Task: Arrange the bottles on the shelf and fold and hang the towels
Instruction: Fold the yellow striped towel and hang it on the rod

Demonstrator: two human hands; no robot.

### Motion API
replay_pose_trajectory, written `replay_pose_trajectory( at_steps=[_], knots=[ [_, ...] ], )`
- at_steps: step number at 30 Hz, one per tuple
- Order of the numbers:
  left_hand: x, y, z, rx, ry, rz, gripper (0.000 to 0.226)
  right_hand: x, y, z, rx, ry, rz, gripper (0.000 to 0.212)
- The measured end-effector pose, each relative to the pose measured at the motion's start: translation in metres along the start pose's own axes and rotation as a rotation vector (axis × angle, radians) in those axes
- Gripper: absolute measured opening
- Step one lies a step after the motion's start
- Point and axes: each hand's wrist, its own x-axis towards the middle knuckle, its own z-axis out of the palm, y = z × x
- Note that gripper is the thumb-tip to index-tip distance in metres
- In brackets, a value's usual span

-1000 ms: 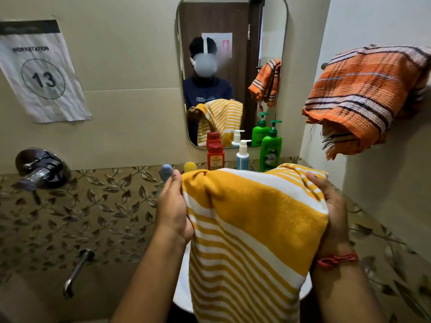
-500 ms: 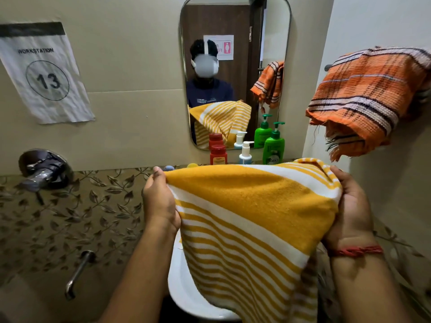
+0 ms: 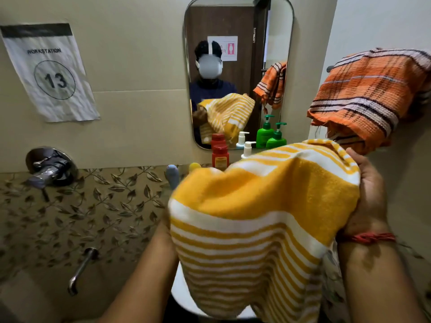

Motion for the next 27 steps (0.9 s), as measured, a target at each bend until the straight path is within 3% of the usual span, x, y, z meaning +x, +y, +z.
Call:
replay_pose_trajectory(
  at_steps=[2,4,6,8,10,12,13,15,19,21,24,27],
  knots=[
    [0.003,-0.005,0.028,0.242,0.078,-0.034,0.099,0.001,0.000,0.003,0.034,-0.014,0.003,0.038],
    [0.011,-0.012,0.043,0.207,0.061,-0.017,0.114,0.003,0.001,0.000,0.075,-0.050,-0.012,0.037],
    [0.018,-0.005,0.049,0.004,0.142,0.071,0.095,0.003,-0.001,-0.002,0.085,-0.104,-0.031,0.048],
    [0.024,0.005,0.049,-0.133,0.304,0.119,0.050,0.003,-0.004,-0.003,0.074,-0.115,-0.055,0.048],
    [0.027,0.004,0.051,0.024,0.387,-0.093,0.026,0.005,-0.005,-0.003,0.054,-0.089,-0.049,0.036],
    [0.018,-0.010,0.046,0.426,0.467,-0.355,0.017,0.004,-0.004,-0.003,0.063,-0.086,-0.042,0.038],
    [0.013,-0.019,0.042,0.576,0.435,-0.449,0.014,0.004,-0.002,-0.002,0.073,-0.087,-0.030,0.033],
    [0.004,-0.039,0.035,0.669,0.267,-0.552,0.017,0.003,0.001,0.000,0.084,-0.097,-0.004,0.044],
    [-0.003,-0.050,0.035,0.595,0.083,-0.603,0.067,0.001,0.002,0.006,0.056,-0.039,0.030,0.050],
    [-0.003,-0.052,0.037,0.458,0.006,-0.498,0.068,-0.001,0.003,0.008,0.037,-0.045,0.048,0.052],
    [0.000,-0.067,0.028,0.218,0.118,-0.376,0.048,-0.003,0.005,0.011,0.070,-0.039,0.077,0.043],
    [-0.005,-0.105,0.012,0.408,0.235,-0.499,0.043,-0.005,0.006,0.016,0.085,-0.059,0.082,0.034]
  ],
)
